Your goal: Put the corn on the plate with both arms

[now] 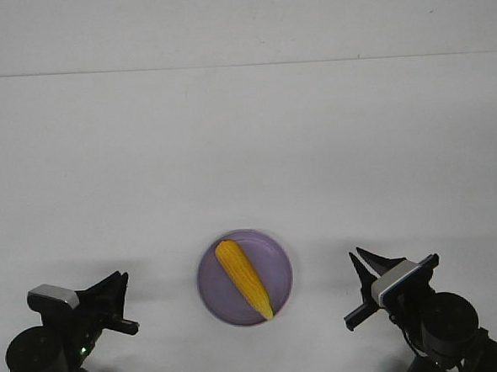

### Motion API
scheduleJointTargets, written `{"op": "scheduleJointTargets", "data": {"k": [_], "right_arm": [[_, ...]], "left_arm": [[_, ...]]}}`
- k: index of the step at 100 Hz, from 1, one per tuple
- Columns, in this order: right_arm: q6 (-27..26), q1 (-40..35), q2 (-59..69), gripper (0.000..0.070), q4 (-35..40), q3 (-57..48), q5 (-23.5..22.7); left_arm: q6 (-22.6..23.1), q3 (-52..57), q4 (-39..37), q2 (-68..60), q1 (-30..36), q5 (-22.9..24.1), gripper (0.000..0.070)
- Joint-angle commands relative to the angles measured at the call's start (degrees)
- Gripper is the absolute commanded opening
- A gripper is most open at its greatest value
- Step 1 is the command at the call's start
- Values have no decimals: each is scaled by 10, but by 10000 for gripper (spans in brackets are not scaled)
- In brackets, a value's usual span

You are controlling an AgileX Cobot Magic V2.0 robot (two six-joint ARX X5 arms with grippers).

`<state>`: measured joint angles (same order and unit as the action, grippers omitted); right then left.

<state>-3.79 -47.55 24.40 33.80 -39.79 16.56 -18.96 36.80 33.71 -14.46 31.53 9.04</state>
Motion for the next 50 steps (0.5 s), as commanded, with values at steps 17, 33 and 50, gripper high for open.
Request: {"op": "scheduleJointTargets", "data": {"k": [17,33,50], "right_arm": [[3,-4,3,10,-12,-3,0],[3,-4,3,10,-12,-3,0],[3,-4,3,10,-12,-3,0]], "left_arm": [[7,2,-4,-1,3,1,15],[7,2,-4,-1,3,1,14],[7,2,-4,-1,3,1,15]]}}
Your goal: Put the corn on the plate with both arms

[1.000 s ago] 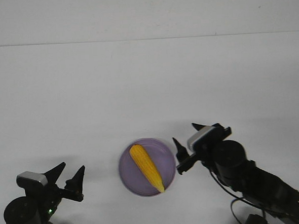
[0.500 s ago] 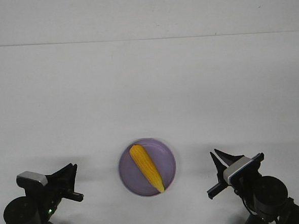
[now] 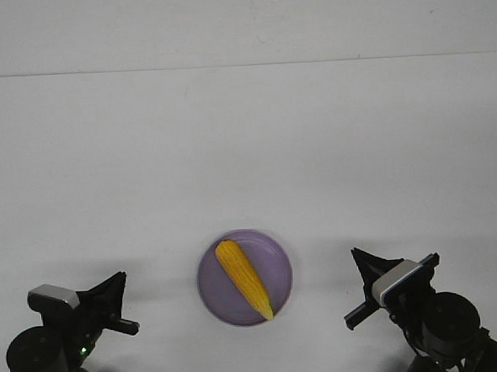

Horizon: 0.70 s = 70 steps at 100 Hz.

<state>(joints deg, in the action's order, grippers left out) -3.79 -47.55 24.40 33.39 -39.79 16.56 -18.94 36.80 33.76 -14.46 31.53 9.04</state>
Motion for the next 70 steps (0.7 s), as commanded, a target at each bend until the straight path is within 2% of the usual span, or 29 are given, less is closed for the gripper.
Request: {"op": "scheduleJointTargets", "data": {"k": [1,21,27,34,44,54,64,70], "right_arm": [[3,-4,3,10,-8,-3,0],[3,-4,3,10,-8,-3,0],[3,-4,3,10,-8,-3,0],[3,-4,3,10,-8,-3,0],[3,-4,3,10,-8,-3,0],[3,-4,3,10,-8,-3,0],[3,-4,3,10,-8,-3,0],[3,-4,3,10,-8,-3,0]], "left_arm": [[7,2,-5,-1,3,1,14],[9,2,-5,-1,3,1,14],[49,0,-16,0,-3,18,14],[82,-12,-65,8,-35,23,14],[162,-69,-165,29,-115,-46,14],[237,-152,-255,59,-191,-89,14],[274,-236,-322,88,-240,-95,14],[275,-276,-347,104,-254,-94,14]]}}
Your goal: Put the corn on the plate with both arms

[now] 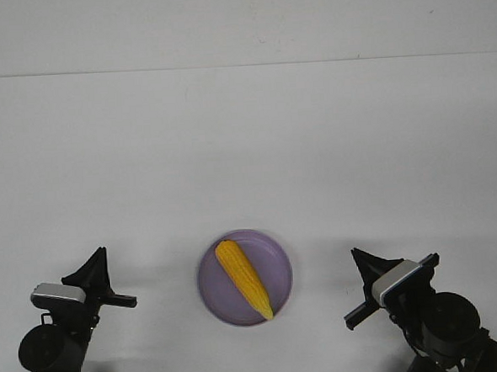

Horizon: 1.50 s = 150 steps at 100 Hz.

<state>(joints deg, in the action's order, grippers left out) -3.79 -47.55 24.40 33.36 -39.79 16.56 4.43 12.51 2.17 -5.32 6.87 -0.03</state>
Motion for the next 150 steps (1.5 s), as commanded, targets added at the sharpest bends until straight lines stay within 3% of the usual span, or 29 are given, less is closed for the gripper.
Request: {"op": "scheduleJointTargets", "data": {"k": [1,24,41,50,111,119,130,150], "right_arm": [[3,-4,3,10,-8,-3,0],[3,-4,3,10,-7,-3,0],[3,-4,3,10,-8,-3,0],[3,-4,3,10,-8,-3,0],[3,-4,3,9,-8,-3,0],[34,0,3,9,-7,-2,7],[63,67,-10,9,-21,14,6],[69,315,-99,9,-161,158,-142]], "left_arm": [[41,-39,-35,16,-10,-3,14],[34,-118,-86,52,-19,-4,14],[34,-118,-79,52,-19,-4,15],[6,-118,-89,52,-19,-4,15],[6,-117,-87,51,-19,-4,14],[6,-117,-87,51,-19,-4,15],[6,-117,-87,51,-19,-4,15],[6,-117,-87,51,-19,-4,15]]}}
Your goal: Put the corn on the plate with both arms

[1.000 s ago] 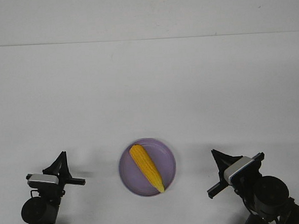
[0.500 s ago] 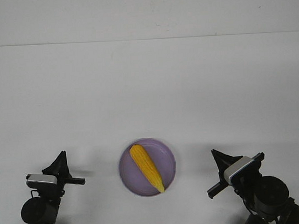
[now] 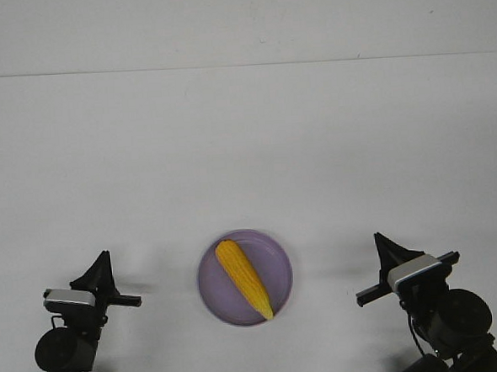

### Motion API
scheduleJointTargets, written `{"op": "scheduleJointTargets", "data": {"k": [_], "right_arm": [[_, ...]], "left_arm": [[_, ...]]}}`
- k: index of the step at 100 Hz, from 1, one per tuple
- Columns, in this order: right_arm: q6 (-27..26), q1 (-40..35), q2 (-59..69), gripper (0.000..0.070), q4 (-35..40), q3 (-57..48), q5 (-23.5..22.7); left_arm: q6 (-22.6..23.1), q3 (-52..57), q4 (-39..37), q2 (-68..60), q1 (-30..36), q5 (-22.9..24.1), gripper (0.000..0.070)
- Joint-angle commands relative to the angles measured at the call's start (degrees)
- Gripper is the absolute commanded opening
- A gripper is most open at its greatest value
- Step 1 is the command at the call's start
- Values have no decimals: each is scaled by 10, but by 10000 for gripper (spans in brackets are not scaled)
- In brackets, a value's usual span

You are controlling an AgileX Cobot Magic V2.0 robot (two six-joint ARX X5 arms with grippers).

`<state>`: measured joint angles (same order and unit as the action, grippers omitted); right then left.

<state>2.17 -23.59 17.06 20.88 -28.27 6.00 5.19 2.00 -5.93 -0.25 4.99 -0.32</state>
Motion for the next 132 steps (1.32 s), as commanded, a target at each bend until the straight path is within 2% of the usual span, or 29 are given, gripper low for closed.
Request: {"op": "scheduleJointTargets", "data": {"k": [1,13,26,40,55,132], "right_arm": [[9,87,-31,9,-42,51,-42],[4,197,-97,9,-84,146,-94],[4,241,-142,9,-104,219,-95],[5,246,-169,9,-132,277,-94],[18,246,-170,9,-148,276,-89],[17,246,-170,9,-149,276,-90]], "left_arm": [[-1,-12,-6,1,-1,-2,15],[-1,-12,-6,1,-1,-1,14],[-1,-12,-6,1,-1,-1,15],[-1,-12,-6,1,-1,-1,15],[-1,-12,-6,1,-1,-1,15],[-1,-12,-6,1,-1,-1,14]]}}
